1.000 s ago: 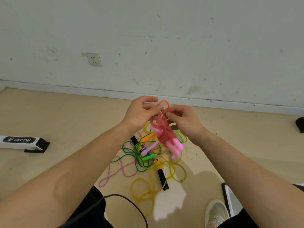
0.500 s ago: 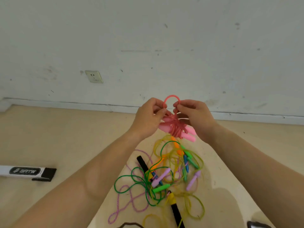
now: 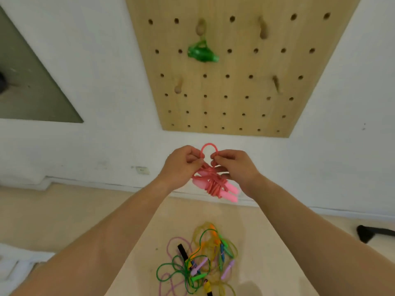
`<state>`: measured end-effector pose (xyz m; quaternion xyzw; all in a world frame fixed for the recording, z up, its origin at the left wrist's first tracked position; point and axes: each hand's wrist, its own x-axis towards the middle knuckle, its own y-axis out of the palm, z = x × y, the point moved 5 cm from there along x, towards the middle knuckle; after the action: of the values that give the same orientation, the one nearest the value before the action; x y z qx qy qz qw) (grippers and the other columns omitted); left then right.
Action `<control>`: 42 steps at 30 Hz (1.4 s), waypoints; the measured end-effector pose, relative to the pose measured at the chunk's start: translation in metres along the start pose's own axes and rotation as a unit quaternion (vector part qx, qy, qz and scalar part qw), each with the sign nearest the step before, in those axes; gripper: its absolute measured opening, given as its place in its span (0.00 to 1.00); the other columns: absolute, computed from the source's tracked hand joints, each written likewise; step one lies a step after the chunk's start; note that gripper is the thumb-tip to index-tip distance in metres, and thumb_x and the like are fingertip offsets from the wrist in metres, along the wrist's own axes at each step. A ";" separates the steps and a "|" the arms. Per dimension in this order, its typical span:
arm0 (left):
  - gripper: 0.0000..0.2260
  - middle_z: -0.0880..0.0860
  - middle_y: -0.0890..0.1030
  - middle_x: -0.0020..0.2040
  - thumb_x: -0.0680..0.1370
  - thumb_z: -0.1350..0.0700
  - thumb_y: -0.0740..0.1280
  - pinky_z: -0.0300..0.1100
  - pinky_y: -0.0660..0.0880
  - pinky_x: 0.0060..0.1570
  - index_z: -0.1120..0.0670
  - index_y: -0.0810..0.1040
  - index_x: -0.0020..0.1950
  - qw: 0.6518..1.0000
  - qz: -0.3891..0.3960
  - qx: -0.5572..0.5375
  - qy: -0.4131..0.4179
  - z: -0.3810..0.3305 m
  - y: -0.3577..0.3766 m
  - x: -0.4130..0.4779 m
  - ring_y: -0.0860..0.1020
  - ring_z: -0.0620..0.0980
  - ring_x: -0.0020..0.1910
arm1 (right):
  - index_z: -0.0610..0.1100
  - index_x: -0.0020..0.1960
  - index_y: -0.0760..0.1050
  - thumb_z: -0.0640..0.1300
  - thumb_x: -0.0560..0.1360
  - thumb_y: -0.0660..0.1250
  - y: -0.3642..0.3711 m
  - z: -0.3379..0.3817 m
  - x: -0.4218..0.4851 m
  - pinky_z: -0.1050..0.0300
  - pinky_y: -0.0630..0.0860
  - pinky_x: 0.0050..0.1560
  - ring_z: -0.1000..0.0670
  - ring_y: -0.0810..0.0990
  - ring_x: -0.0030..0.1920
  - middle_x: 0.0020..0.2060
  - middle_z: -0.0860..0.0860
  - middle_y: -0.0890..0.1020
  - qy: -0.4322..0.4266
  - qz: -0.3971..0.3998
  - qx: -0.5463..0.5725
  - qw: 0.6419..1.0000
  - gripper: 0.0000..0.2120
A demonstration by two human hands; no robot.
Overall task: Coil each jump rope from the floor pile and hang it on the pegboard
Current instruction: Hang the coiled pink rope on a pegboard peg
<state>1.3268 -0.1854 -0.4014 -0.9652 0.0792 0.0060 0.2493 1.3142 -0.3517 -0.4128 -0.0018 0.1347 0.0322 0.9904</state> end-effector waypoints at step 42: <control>0.07 0.50 0.85 0.47 0.76 0.56 0.66 0.44 0.78 0.50 0.51 0.81 0.51 0.983 -0.144 0.018 -0.115 -0.009 -0.127 0.211 0.82 0.49 0.48 | 0.47 0.38 0.80 0.40 0.78 0.67 0.066 0.130 0.217 0.52 0.78 0.38 0.45 0.79 0.35 0.39 0.46 0.84 0.057 -0.136 -0.081 0.986 0.11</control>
<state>1.5546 -0.1119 -0.3435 -0.9548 -0.0895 0.0792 0.2721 1.5532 -0.2702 -0.3449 -0.1018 0.1868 -0.0919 0.9728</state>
